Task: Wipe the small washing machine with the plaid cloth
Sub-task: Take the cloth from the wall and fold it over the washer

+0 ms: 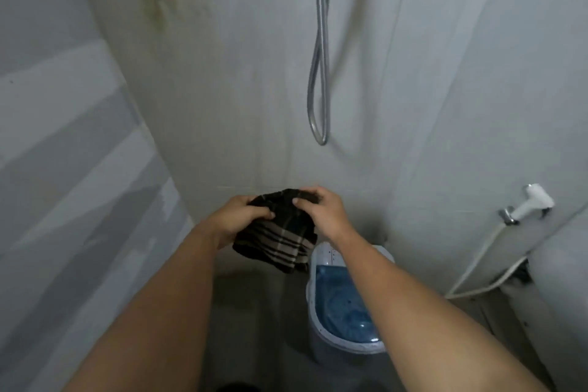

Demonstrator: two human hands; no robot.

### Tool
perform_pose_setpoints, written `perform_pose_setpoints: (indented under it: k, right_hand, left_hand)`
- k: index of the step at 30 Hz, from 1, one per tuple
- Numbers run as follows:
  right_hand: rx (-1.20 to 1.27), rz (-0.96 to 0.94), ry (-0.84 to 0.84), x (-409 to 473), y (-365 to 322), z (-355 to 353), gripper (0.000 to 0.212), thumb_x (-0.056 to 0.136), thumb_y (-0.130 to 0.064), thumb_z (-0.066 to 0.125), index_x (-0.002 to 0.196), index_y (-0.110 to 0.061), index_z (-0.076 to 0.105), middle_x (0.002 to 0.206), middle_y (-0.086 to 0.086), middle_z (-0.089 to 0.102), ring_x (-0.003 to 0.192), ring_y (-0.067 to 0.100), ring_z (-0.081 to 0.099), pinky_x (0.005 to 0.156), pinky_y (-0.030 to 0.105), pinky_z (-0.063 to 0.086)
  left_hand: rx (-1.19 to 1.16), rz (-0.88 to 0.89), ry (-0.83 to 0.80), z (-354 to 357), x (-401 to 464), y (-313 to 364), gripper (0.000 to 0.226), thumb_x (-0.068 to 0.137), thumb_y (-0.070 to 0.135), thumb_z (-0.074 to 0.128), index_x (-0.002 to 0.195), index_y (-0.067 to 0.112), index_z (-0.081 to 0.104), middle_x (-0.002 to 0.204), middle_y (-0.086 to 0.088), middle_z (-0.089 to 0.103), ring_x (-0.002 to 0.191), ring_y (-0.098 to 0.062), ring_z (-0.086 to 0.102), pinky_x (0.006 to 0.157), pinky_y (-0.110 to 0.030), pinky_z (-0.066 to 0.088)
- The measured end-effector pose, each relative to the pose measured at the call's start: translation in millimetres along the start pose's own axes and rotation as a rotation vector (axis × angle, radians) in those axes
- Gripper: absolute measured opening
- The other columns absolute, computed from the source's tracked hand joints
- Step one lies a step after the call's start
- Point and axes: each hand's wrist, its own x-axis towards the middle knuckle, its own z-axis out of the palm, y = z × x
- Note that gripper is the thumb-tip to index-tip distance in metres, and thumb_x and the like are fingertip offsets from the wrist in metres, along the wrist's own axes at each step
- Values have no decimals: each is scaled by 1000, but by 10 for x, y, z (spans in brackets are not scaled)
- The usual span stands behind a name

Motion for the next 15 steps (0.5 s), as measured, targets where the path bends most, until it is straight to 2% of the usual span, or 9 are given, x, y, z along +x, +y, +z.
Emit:
perform_pose_setpoints:
  k: [3, 5, 7, 9, 10, 12, 15]
  right_hand:
    - [154, 24, 119, -440, 196, -434, 31, 78, -10, 85, 107, -12, 74, 100, 13, 77, 92, 27, 74, 88, 37, 60]
    - [178, 42, 208, -803, 266, -683, 38, 77, -15, 87, 111, -14, 71, 102, 14, 76, 87, 24, 74, 90, 41, 60]
    - [110, 134, 253, -1136, 393, -883, 60, 75, -38, 87, 125, -12, 64, 114, 14, 72, 91, 19, 71, 93, 40, 58]
    - [90, 355, 200, -1419, 576, -1082, 92, 62, -75, 77, 130, -15, 63, 119, 10, 71, 101, 24, 69, 96, 46, 55]
    - [110, 467, 134, -1561, 662, -1177, 96, 57, -87, 68, 125, -19, 67, 116, 8, 73, 103, 27, 70, 96, 50, 52]
    - [194, 619, -10, -1833, 830, -1320, 87, 66, -91, 53, 118, -23, 71, 112, 6, 76, 100, 30, 74, 94, 55, 48]
    - [398, 583, -97, -2141, 947, -1408, 88, 73, -90, 47, 126, -23, 68, 119, 8, 75, 109, 30, 72, 102, 60, 43]
  left_hand:
    - [-6, 8, -110, 474, -299, -135, 19, 83, 4, 66, 100, 3, 73, 93, -20, 74, 87, -34, 71, 85, -40, 56]
    - [-33, -6, -187, 745, -555, -142, 11, 80, 6, 65, 84, 8, 74, 84, -20, 72, 76, -32, 69, 75, -38, 54]
    - [-81, -11, -243, 978, -771, -160, 8, 75, 10, 67, 80, 11, 72, 79, -17, 69, 67, -29, 67, 68, -34, 51]
    - [-163, 1, -249, 1188, -918, -179, 20, 75, 15, 71, 95, 12, 69, 83, -18, 70, 66, -29, 68, 68, -35, 55]
    - [-210, 19, -243, 1283, -980, -194, 24, 78, 16, 72, 101, 13, 67, 87, -18, 70, 69, -29, 69, 68, -36, 57]
    - [-299, 42, -232, 1442, -1118, -244, 23, 84, 19, 71, 106, 15, 64, 95, -20, 70, 75, -31, 70, 67, -39, 60]
    - [-358, 12, -225, 1616, -1264, -367, 31, 87, 27, 69, 114, 11, 66, 111, -26, 69, 89, -35, 70, 69, -45, 63]
